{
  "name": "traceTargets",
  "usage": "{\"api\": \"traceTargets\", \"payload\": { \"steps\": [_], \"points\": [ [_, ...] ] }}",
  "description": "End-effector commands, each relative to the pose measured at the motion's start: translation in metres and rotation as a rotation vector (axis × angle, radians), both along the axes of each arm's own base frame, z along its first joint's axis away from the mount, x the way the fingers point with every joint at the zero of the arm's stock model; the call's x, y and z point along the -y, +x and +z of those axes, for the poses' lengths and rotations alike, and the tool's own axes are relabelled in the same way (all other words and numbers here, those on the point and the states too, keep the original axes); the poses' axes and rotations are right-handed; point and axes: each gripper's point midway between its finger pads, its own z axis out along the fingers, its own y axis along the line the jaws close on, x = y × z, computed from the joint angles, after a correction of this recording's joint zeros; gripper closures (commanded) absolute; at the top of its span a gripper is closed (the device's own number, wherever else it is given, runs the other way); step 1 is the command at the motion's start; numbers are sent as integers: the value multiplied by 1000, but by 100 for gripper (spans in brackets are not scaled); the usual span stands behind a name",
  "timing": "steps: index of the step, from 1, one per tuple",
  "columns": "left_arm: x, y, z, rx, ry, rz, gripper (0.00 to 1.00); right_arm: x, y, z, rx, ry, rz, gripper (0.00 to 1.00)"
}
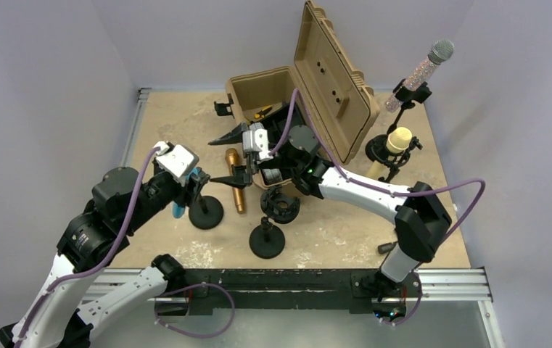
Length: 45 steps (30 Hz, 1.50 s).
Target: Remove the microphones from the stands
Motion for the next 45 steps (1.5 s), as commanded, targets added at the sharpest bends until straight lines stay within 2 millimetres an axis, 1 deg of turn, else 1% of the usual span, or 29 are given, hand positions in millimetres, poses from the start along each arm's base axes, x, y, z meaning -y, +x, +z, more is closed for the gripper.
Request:
{"api": "traceTargets", "payload": {
  "steps": [1,4,6,13,16,21,23,25,27,28,30,32,35,39,42,45],
  "points": [
    [17,-12,7,87,35,-172,100,-5,-18,3,127,-8,118,18],
    [21,-13,6,94,20,-191,100,-11,-11,-7,129,-32,113,19],
    [22,-12,5,89,19,-191,100,-15,-11,-10,135,-38,126,20],
    [18,-9,9,93,16,-171,100,-26,-16,-13,148,-40,181,23],
    [18,-9,8,87,14,-169,100,-30,-20,-13,150,-36,196,27],
    [20,-7,9,91,6,-170,100,-33,-26,-17,148,-41,225,36],
    [20,-7,8,91,6,-169,100,-34,-26,-18,146,-42,230,45],
    [20,-6,8,90,8,-169,100,-34,-26,-20,146,-45,235,61],
    [19,-6,8,91,10,-166,100,-35,-26,-20,147,-46,236,85],
    [18,-6,8,92,10,-163,100,-35,-25,-20,151,-45,230,100],
    [17,-5,8,94,9,-156,100,-32,-29,-16,163,-22,238,100],
    [16,-5,9,96,2,-149,100,-30,-28,-13,146,-9,218,100],
    [13,-4,12,109,-12,-130,100,-34,-20,-17,112,-13,189,100],
    [10,-6,19,119,-19,-124,100,-40,-16,-24,86,-32,195,100],
    [4,-6,20,101,3,-100,100,-37,-19,-20,85,-8,197,100],
    [-3,-10,22,98,10,-78,100,-37,-17,-20,74,-9,186,100]
  ]
}}
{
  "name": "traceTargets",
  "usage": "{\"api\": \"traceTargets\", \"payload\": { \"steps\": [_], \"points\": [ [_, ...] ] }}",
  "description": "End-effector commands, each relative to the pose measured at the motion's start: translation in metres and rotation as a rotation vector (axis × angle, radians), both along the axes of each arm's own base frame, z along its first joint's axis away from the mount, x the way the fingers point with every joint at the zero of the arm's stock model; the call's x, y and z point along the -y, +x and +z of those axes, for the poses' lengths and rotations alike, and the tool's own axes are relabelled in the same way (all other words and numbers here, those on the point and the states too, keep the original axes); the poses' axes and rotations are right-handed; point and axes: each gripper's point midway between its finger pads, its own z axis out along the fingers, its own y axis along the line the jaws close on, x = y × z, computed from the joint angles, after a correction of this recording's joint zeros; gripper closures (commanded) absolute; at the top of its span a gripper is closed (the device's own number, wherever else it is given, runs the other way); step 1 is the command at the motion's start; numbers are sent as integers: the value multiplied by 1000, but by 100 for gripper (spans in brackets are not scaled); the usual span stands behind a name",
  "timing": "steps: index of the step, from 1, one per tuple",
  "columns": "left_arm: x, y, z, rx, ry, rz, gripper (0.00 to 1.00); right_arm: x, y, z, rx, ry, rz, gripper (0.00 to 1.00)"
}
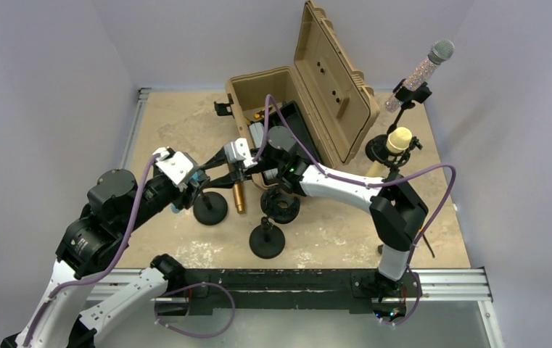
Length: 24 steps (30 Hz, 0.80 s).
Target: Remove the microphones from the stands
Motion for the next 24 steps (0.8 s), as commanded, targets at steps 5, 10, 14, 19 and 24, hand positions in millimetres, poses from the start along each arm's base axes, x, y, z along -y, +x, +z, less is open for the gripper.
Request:
{"api": "traceTargets", "payload": {
  "steps": [5,10,14,19,24],
  "points": [
    [-8,-14,45,60,-73,4,100,-6,14,21,26,68,-59,100],
    [12,-12,81,44,-120,-70,100,-9,18,18,16,62,-71,100],
    [5,-11,106,47,-102,-38,100,-12,18,16,21,65,-59,100],
    [-52,-7,134,125,-95,232,100,-13,22,18,18,71,-76,100],
    [-107,-20,182,255,-237,469,100,-15,27,15,5,69,-101,100]
  ]
}}
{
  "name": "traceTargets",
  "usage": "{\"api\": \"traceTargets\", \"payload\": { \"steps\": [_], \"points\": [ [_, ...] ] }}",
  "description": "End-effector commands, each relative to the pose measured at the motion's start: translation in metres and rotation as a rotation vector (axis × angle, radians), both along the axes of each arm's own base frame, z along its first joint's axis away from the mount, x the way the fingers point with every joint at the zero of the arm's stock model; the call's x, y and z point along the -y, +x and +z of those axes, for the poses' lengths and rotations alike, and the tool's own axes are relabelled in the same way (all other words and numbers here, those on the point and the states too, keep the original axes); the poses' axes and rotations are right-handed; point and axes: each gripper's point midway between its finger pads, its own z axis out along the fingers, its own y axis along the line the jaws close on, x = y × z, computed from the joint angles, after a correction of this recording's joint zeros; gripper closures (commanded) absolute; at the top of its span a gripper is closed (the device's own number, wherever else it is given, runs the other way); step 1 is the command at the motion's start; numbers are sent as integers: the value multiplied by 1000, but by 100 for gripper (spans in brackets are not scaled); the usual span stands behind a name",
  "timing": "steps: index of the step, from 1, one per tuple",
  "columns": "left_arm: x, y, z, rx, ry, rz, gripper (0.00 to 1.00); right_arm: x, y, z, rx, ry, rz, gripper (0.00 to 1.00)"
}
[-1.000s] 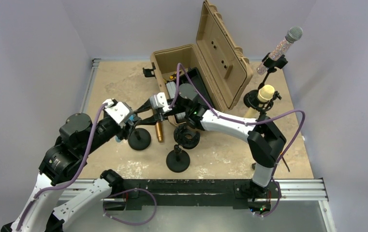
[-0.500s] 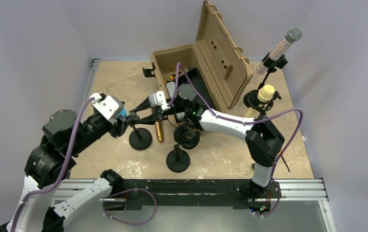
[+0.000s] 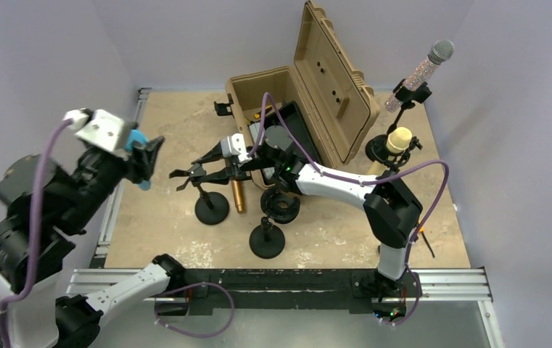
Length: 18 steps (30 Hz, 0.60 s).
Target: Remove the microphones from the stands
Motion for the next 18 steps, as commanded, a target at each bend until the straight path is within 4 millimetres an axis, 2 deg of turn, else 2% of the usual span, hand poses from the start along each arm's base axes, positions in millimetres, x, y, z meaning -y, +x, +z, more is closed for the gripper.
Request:
{"api": "traceTargets", "payload": {
  "steps": [1,5,8,13,18],
  "points": [
    [-65,-17,54,170,-167,270,100,-4,10,15,35,50,-36,100],
    [-79,-14,59,217,-235,356,100,-8,13,15,9,40,-37,100],
    [-80,-4,58,225,-265,402,100,-9,14,16,-14,31,-43,100],
    [-77,30,48,172,-252,537,100,-6,9,15,-12,35,-25,100],
    [-77,73,25,65,-219,681,100,-1,5,12,-10,27,-22,99]
  ]
}}
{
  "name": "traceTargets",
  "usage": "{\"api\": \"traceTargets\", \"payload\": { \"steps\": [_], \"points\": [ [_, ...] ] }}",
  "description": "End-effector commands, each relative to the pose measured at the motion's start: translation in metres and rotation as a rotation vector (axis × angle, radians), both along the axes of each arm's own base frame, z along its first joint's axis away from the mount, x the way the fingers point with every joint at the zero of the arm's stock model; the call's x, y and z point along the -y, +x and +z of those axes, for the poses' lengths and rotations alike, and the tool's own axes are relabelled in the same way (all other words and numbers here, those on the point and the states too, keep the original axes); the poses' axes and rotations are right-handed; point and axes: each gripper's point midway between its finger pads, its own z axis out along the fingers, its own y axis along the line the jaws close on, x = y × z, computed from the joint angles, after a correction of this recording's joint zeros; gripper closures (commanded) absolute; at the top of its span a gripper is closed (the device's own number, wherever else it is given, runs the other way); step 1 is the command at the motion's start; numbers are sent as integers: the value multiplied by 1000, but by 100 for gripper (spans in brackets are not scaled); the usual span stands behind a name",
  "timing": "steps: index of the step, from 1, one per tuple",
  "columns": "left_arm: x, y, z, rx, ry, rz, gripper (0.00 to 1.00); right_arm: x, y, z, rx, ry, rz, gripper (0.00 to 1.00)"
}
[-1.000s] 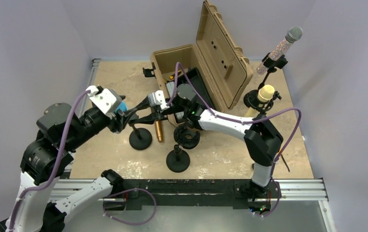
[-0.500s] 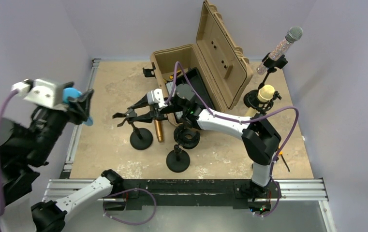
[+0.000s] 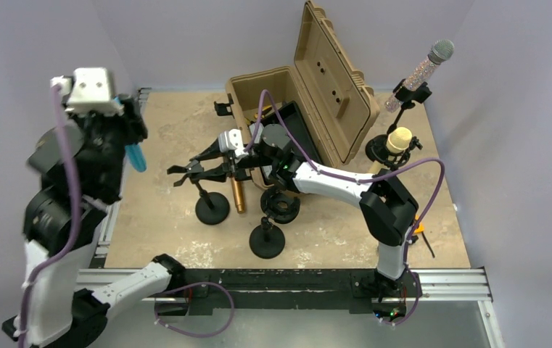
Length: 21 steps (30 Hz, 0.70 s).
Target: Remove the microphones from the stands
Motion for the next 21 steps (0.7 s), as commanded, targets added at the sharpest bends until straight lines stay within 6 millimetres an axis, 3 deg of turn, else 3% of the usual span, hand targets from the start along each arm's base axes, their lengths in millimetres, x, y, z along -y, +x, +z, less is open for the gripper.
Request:
{"api": "traceTargets", "payload": {
  "steps": [1,4,7,9,12,16,21],
  "points": [
    [-6,39,-15,-69,-98,141,100,7,-5,12,37,26,3,100],
    [-9,53,-25,-93,-170,174,100,10,-12,17,46,45,35,100],
    [-11,59,-27,-91,-218,198,100,17,-24,36,26,116,76,100],
    [-13,55,-21,-68,-243,206,100,25,-34,56,6,186,109,100],
    [-24,42,-7,-2,-274,235,100,27,-42,70,2,229,140,100],
    [-37,25,9,72,-283,266,100,18,-51,73,-8,230,175,100],
    [-37,25,7,72,-273,261,100,10,-66,79,-23,240,208,100]
  ]
}}
